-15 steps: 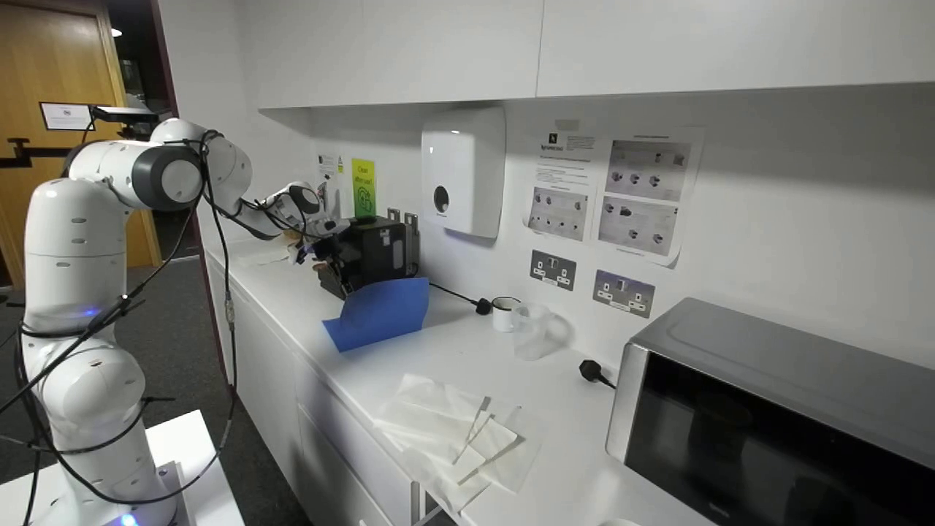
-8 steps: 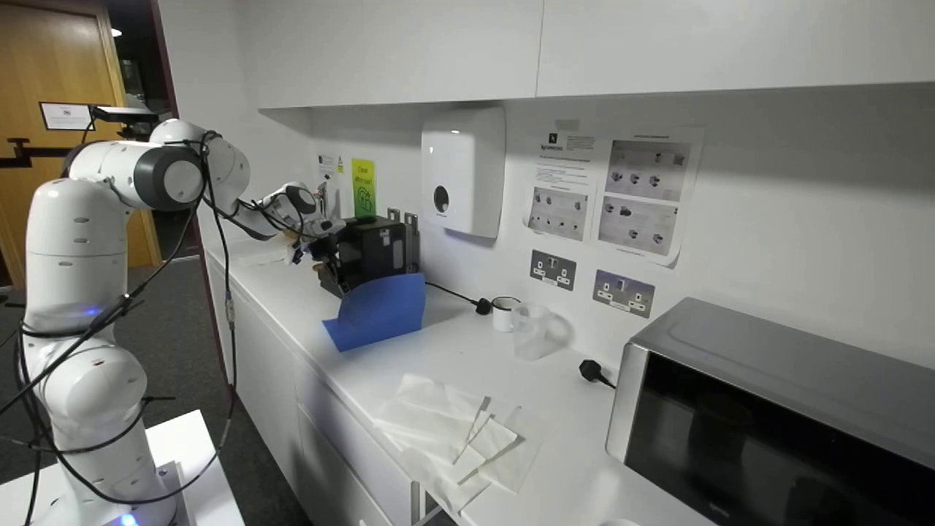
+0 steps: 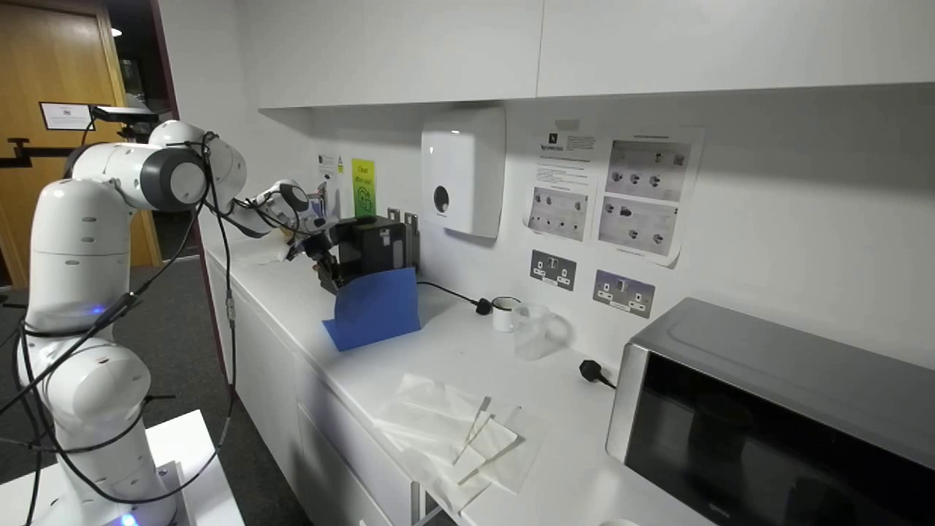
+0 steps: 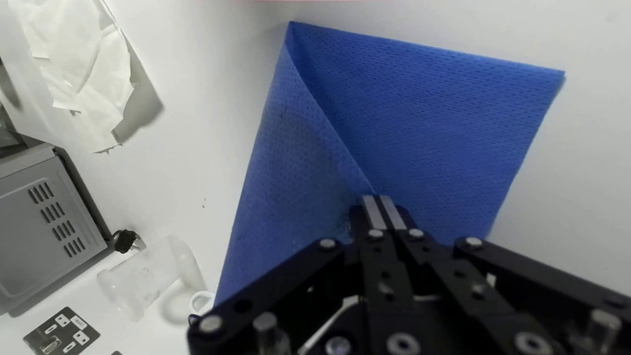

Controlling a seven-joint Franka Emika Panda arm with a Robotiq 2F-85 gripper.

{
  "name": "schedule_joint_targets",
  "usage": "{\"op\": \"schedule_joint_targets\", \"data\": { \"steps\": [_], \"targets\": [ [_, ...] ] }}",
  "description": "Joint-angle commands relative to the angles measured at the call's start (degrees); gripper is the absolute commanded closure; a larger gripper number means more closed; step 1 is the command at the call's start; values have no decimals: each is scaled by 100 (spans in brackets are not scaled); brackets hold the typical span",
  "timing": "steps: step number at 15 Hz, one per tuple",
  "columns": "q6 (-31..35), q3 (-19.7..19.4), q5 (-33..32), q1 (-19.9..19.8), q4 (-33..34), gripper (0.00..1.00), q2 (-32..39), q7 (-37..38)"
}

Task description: Fold the blue towel in half

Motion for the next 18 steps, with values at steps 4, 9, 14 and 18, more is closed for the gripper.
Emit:
{"op": "schedule_joint_targets", "data": {
  "steps": [4,9,14,18],
  "targets": [
    [-238,-51,-2,246,432,100,286,-92],
    [-196,-37,1,347,451,100,331,-151],
    [-240,-44,-10,427,479,49,374,-152],
    [-215,-37,4,443,466,20,345,-172]
  ]
}}
